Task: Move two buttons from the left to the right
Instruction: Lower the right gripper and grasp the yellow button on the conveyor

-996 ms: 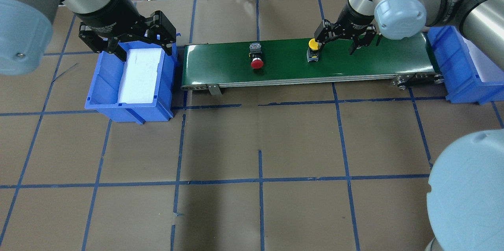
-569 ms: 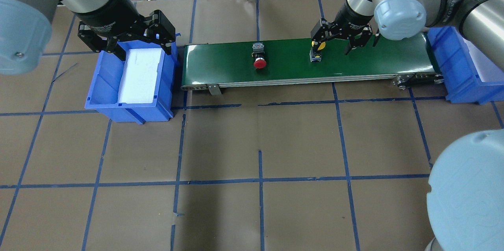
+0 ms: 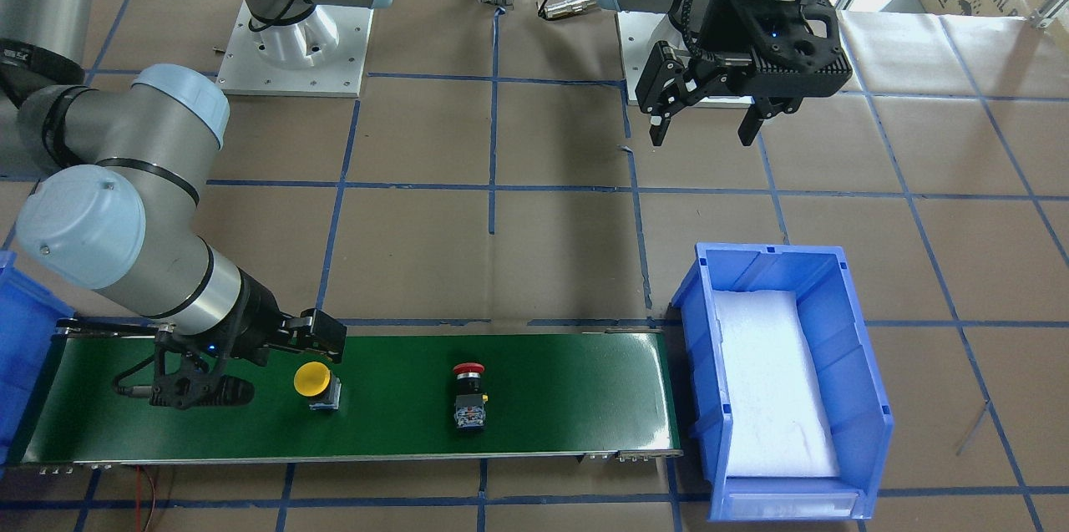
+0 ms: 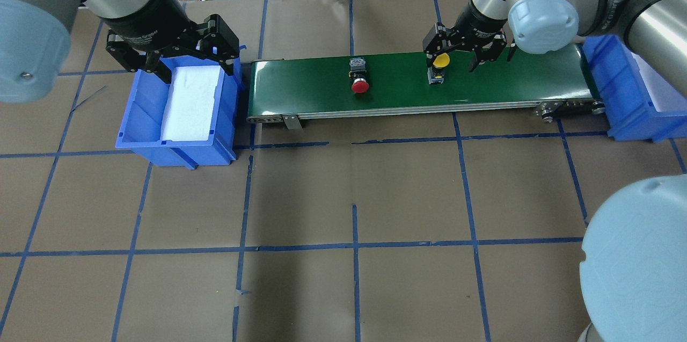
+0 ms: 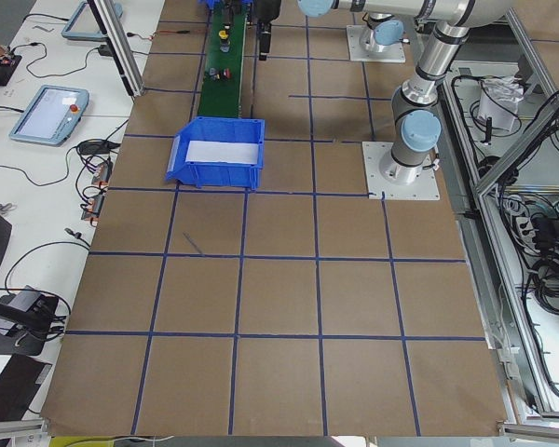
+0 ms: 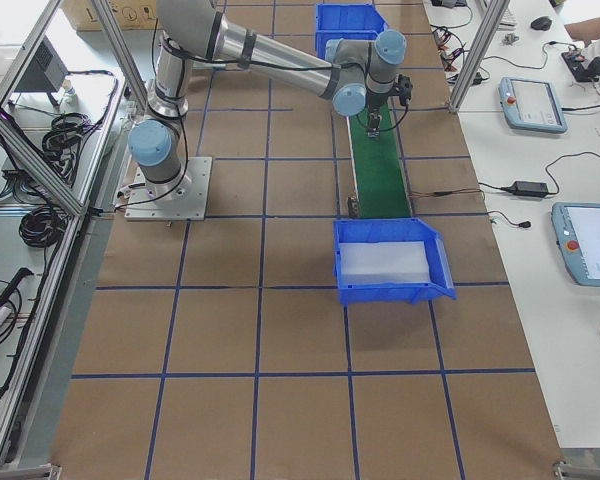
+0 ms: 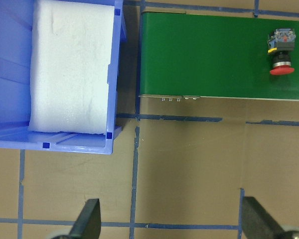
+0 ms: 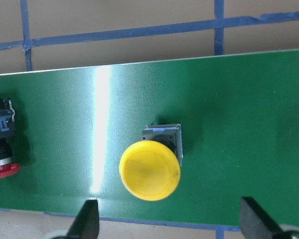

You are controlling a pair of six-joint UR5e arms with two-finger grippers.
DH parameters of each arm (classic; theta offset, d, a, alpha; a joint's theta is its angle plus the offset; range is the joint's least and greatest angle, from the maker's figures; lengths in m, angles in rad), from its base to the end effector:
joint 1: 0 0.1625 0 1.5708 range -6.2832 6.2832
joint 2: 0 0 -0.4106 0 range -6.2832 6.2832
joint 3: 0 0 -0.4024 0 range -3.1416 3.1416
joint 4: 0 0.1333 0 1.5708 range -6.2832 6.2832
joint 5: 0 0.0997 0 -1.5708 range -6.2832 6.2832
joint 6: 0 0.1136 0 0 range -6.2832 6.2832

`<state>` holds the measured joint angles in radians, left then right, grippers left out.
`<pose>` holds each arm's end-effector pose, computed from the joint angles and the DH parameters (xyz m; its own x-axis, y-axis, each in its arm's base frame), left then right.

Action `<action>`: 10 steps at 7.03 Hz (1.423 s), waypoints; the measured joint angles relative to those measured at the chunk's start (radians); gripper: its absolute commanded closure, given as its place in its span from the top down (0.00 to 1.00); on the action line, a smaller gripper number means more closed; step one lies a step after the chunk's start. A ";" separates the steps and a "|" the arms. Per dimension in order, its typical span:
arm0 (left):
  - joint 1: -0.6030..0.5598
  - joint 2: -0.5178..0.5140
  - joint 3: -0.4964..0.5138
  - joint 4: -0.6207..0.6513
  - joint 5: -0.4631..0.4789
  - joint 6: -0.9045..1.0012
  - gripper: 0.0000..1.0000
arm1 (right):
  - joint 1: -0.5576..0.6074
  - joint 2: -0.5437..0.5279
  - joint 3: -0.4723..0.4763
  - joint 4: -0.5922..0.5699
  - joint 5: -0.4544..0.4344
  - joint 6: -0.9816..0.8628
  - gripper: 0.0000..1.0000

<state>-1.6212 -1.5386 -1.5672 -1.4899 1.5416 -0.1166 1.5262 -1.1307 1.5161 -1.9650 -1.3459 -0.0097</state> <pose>-0.1617 -0.4936 0.4861 -0.9972 -0.0620 0.0423 -0.0664 0.9915 -0.1123 0.1296 -0.6549 0.2728 -0.9743 0.0318 -0.2229 0.0351 0.9993 -0.0110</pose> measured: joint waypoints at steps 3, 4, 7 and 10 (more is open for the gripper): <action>0.000 0.000 0.000 -0.001 0.000 0.001 1.00 | -0.001 0.024 0.003 -0.033 -0.035 -0.001 1.00; 0.000 0.000 0.001 -0.001 0.000 0.001 1.00 | -0.001 0.025 0.005 -0.034 -0.040 -0.001 1.00; 0.000 0.000 0.000 -0.001 0.000 0.002 1.00 | 0.000 0.029 0.006 -0.035 -0.043 -0.005 1.00; 0.000 0.001 0.000 -0.001 0.000 0.002 1.00 | -0.003 0.038 0.008 -0.040 -0.057 -0.010 1.00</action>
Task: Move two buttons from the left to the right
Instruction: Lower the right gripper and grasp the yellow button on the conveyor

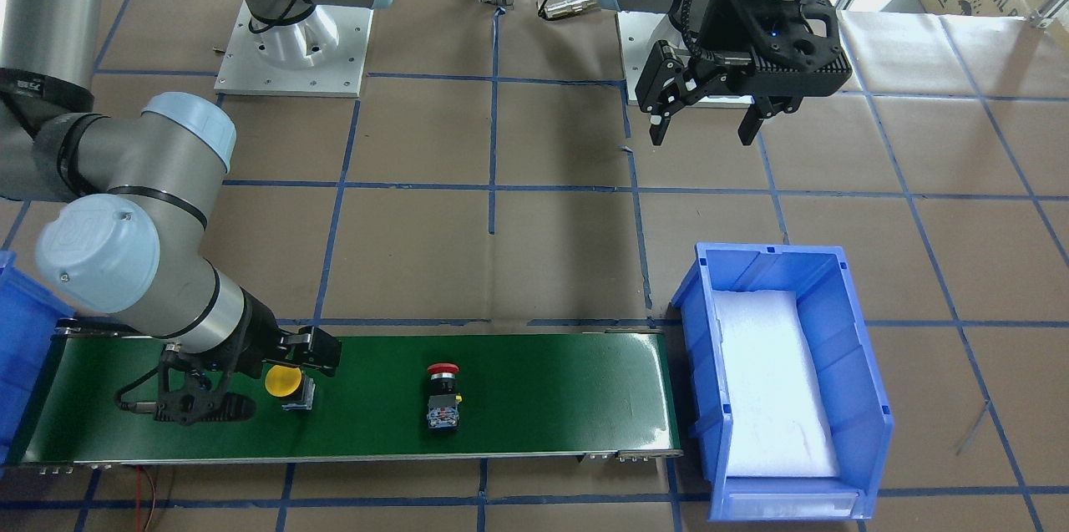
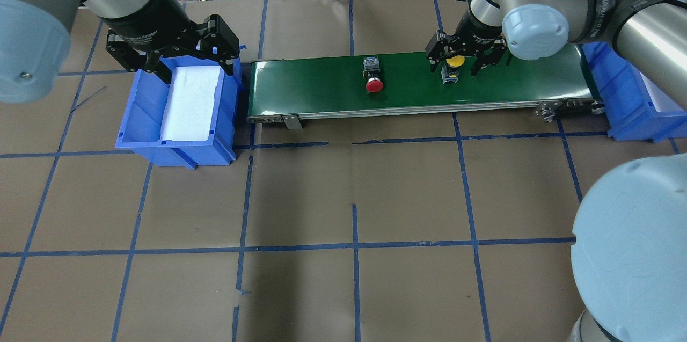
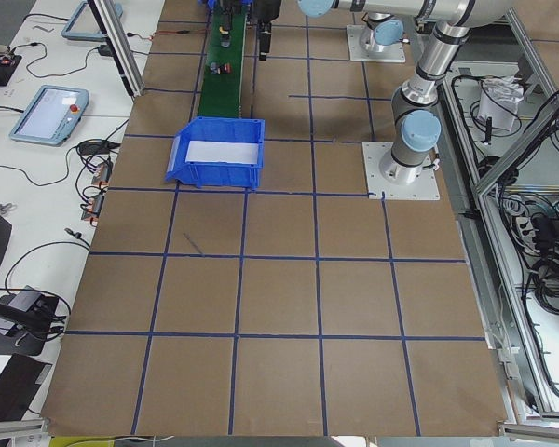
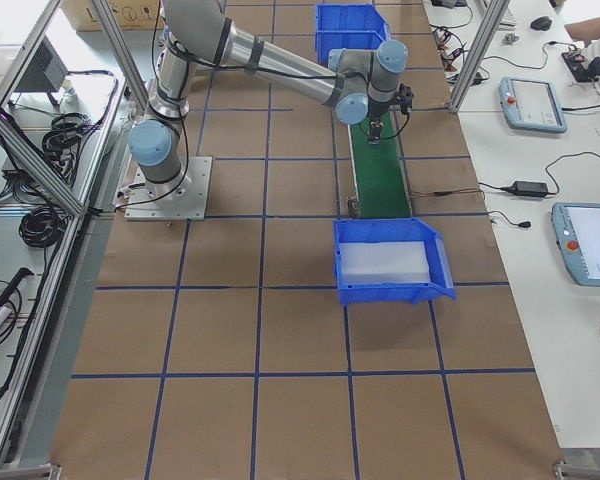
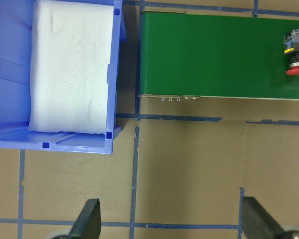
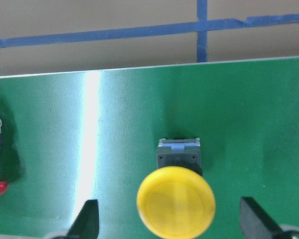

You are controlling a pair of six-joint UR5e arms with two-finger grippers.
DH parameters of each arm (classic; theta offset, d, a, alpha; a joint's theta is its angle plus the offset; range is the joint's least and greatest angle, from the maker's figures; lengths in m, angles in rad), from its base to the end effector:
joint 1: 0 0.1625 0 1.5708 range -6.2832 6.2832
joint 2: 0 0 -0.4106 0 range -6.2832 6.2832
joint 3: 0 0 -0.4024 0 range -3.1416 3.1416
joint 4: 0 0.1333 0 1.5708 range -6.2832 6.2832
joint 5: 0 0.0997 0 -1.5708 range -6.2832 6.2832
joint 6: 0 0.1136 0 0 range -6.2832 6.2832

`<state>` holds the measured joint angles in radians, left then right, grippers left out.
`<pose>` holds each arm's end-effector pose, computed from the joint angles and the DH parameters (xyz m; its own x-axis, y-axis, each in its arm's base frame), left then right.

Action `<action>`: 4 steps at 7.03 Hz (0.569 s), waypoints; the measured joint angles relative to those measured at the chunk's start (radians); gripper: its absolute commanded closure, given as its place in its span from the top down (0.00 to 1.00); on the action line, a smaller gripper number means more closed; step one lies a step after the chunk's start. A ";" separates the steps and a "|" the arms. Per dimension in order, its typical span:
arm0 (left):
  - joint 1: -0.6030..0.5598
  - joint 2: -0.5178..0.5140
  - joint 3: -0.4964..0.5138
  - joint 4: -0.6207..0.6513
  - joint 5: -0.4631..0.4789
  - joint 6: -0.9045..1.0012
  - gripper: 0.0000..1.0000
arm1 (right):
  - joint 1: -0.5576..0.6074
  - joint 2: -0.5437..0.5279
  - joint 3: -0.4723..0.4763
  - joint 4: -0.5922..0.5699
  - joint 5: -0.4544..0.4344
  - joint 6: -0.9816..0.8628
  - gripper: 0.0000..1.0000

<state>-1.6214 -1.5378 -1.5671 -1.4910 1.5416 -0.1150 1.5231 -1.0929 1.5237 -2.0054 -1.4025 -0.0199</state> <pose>-0.1618 -0.4933 0.4864 -0.9973 -0.0602 0.0421 -0.0646 0.9916 -0.1121 0.1209 -0.6611 0.2474 -0.9855 0.0265 -0.1674 0.0281 0.9996 -0.0071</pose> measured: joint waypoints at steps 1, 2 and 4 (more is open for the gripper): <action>0.000 0.000 0.000 0.000 0.000 0.000 1.00 | -0.001 0.003 -0.001 -0.001 -0.029 -0.001 1.00; 0.000 0.000 0.000 0.000 0.000 0.000 1.00 | -0.001 0.007 -0.003 -0.013 -0.058 0.000 1.00; 0.001 -0.001 0.000 0.000 0.000 0.000 1.00 | -0.001 0.026 -0.007 -0.061 -0.093 0.009 0.68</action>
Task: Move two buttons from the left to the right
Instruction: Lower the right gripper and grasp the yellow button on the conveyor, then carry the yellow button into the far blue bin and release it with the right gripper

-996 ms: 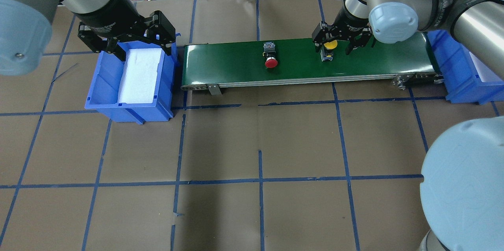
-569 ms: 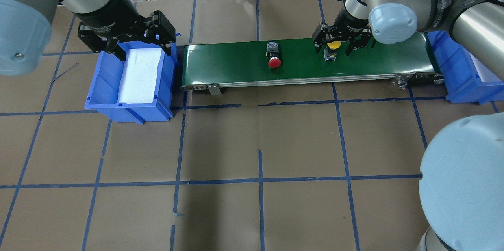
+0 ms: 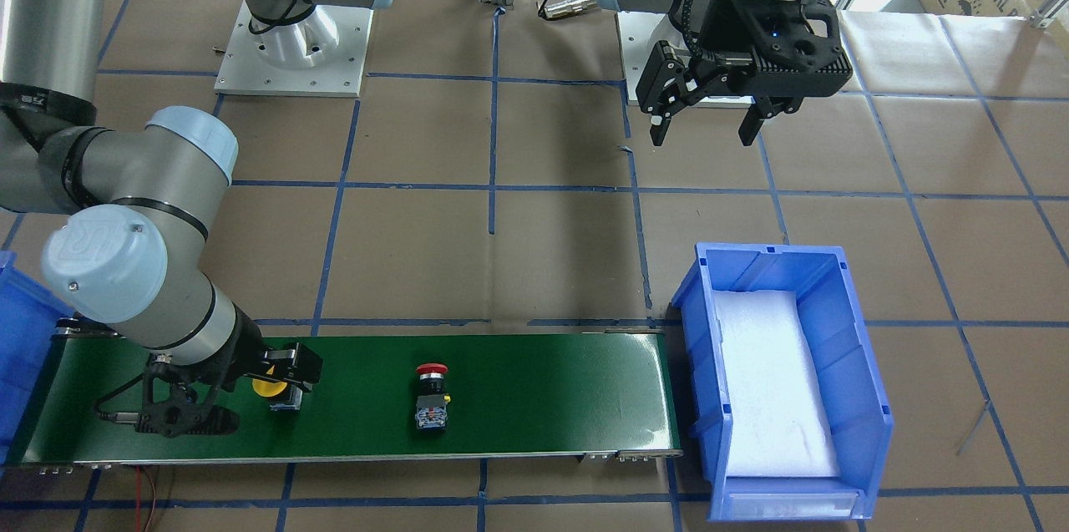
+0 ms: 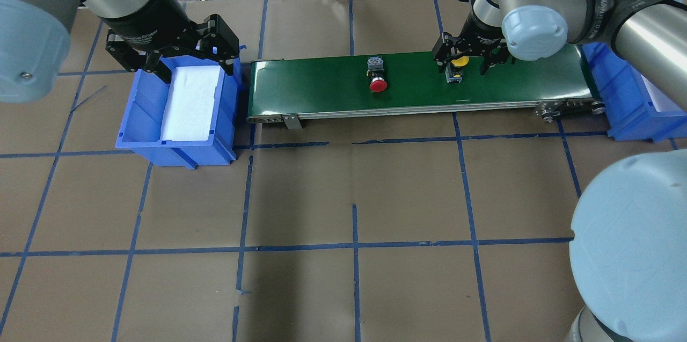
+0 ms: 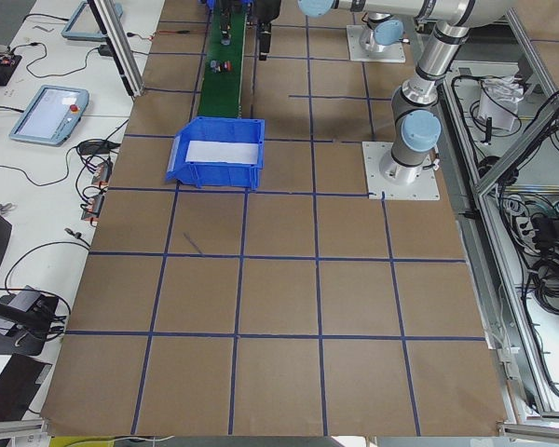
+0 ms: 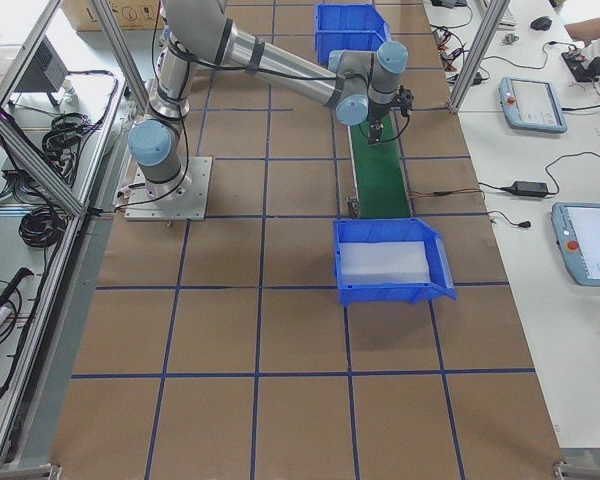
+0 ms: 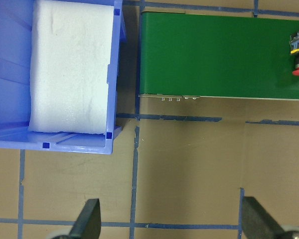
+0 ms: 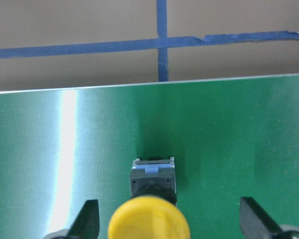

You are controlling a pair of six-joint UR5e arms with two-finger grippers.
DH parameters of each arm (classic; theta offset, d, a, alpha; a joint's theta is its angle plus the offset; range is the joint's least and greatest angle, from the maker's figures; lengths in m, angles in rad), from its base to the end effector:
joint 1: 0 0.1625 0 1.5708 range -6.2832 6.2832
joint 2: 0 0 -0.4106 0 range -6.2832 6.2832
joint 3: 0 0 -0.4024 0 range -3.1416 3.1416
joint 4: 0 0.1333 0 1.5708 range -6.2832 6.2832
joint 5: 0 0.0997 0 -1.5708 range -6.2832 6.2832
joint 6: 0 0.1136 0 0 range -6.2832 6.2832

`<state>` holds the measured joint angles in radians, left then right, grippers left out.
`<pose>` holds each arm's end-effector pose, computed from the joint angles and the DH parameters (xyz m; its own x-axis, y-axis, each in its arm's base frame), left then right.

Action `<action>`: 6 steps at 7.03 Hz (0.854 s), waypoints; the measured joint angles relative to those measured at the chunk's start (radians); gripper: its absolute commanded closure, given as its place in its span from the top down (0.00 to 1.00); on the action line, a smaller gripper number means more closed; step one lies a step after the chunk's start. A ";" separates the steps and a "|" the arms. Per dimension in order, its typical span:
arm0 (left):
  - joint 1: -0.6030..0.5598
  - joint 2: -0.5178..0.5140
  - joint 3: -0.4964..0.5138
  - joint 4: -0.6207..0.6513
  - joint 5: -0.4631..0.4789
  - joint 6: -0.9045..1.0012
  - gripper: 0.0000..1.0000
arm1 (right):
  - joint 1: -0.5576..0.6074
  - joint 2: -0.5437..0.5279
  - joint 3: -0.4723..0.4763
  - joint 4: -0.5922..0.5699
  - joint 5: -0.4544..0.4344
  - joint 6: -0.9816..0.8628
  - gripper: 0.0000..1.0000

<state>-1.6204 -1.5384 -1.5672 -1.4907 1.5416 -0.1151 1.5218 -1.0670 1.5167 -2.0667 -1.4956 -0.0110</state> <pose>-0.1613 -0.4936 0.4861 -0.9972 -0.0613 0.0421 -0.0657 0.9916 -0.1117 0.1091 -0.6716 0.2386 -0.9966 0.0344 -0.0745 0.0380 0.9982 -0.0470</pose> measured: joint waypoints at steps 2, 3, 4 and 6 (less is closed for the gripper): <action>-0.002 0.000 0.000 0.001 -0.001 0.000 1.00 | 0.000 0.016 -0.010 -0.017 -0.001 0.021 0.46; -0.002 0.000 -0.002 0.001 -0.001 0.000 1.00 | 0.000 0.020 -0.016 -0.009 -0.005 0.028 0.35; -0.002 0.000 -0.003 0.001 -0.001 0.000 1.00 | 0.000 0.020 -0.022 0.020 -0.008 0.035 0.26; -0.003 0.000 -0.004 0.002 -0.002 0.000 1.00 | -0.001 0.013 -0.066 0.083 -0.026 0.037 0.22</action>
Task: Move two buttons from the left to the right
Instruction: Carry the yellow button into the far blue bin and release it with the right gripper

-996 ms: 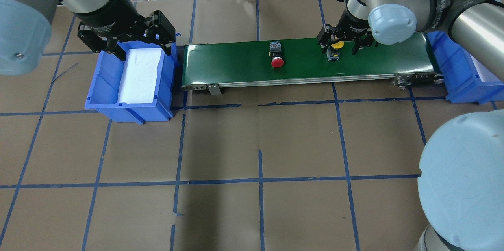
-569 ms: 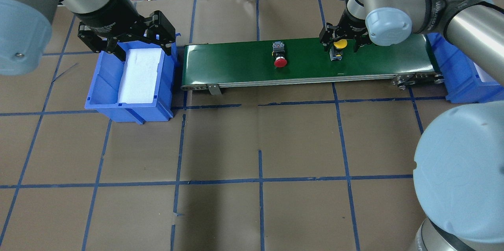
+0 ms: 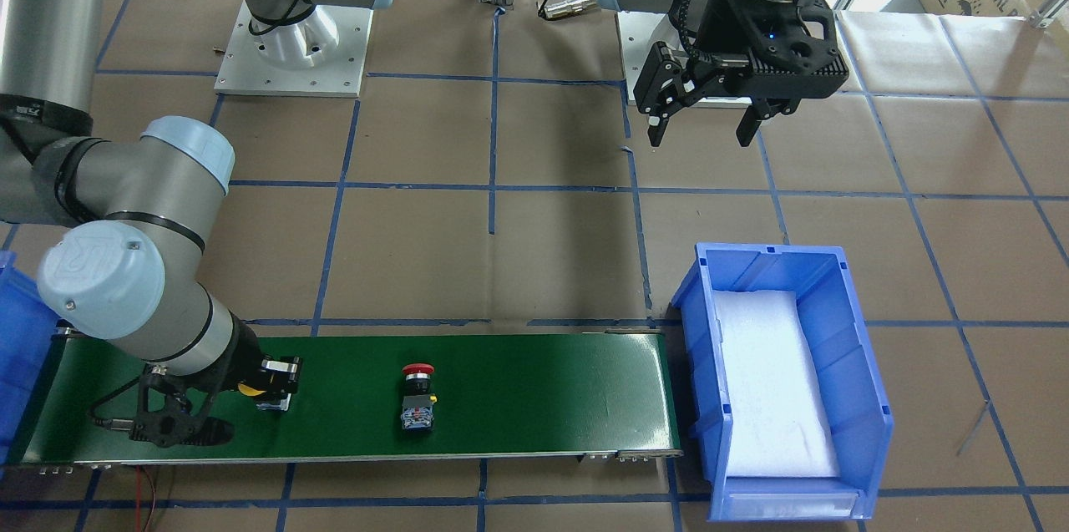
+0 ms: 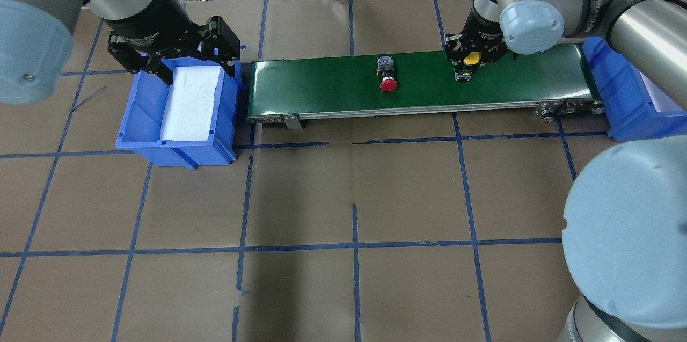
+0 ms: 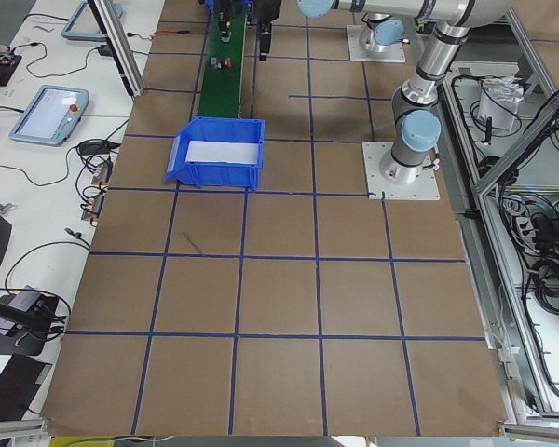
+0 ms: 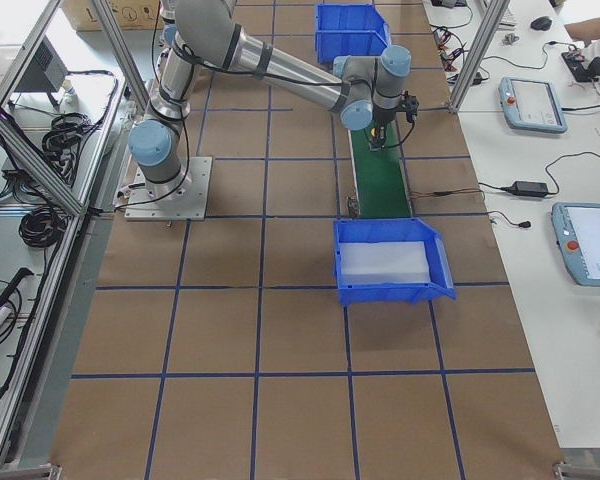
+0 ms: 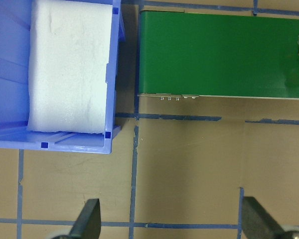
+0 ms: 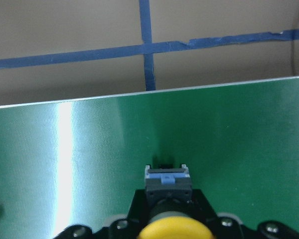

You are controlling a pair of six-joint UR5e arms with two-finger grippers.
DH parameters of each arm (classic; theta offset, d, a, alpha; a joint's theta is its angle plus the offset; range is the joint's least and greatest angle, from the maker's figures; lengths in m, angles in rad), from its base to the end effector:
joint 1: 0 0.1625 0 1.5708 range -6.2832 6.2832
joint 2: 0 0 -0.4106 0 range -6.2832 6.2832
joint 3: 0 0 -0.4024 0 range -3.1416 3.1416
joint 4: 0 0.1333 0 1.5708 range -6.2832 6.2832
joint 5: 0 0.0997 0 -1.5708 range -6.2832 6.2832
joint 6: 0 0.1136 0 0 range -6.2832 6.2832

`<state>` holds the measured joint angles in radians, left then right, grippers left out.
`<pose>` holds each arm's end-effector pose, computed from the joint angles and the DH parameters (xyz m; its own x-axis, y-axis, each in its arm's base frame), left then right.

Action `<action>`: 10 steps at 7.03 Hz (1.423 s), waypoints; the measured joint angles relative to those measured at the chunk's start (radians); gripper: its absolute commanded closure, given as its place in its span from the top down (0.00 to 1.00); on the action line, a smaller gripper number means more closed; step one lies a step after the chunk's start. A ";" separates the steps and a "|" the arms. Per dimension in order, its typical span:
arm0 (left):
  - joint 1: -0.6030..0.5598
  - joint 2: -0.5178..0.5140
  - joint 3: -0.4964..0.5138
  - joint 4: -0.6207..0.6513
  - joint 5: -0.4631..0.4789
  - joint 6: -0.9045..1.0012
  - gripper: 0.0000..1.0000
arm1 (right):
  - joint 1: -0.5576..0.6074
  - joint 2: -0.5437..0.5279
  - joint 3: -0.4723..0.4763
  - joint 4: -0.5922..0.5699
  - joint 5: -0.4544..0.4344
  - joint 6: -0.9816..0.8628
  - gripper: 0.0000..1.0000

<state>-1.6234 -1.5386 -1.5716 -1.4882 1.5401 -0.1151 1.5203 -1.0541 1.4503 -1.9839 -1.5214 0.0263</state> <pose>-0.1629 -0.4931 0.4840 -0.9974 -0.0583 0.0433 -0.0627 0.9920 -0.1095 0.1046 -0.6818 0.2524 -0.9959 0.0758 -0.0498 0.0767 0.9969 -0.0156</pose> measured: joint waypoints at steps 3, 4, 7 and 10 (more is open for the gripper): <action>-0.001 0.000 -0.001 0.000 0.000 0.000 1.00 | -0.040 -0.001 -0.132 0.146 -0.026 -0.054 0.21; -0.001 0.001 -0.001 0.000 0.000 0.000 1.00 | -0.095 -0.002 -0.150 0.166 -0.031 -0.115 0.20; 0.000 0.005 -0.005 -0.002 0.001 0.000 1.00 | -0.301 -0.014 -0.192 0.184 -0.032 -0.369 0.19; 0.002 0.012 -0.010 -0.002 0.001 0.000 1.00 | -0.493 0.020 -0.261 0.250 -0.044 -0.635 0.16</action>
<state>-1.6215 -1.5269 -1.5812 -1.4907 1.5406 -0.1150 1.0270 -1.0342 1.1892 -1.7336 -1.5658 -0.6087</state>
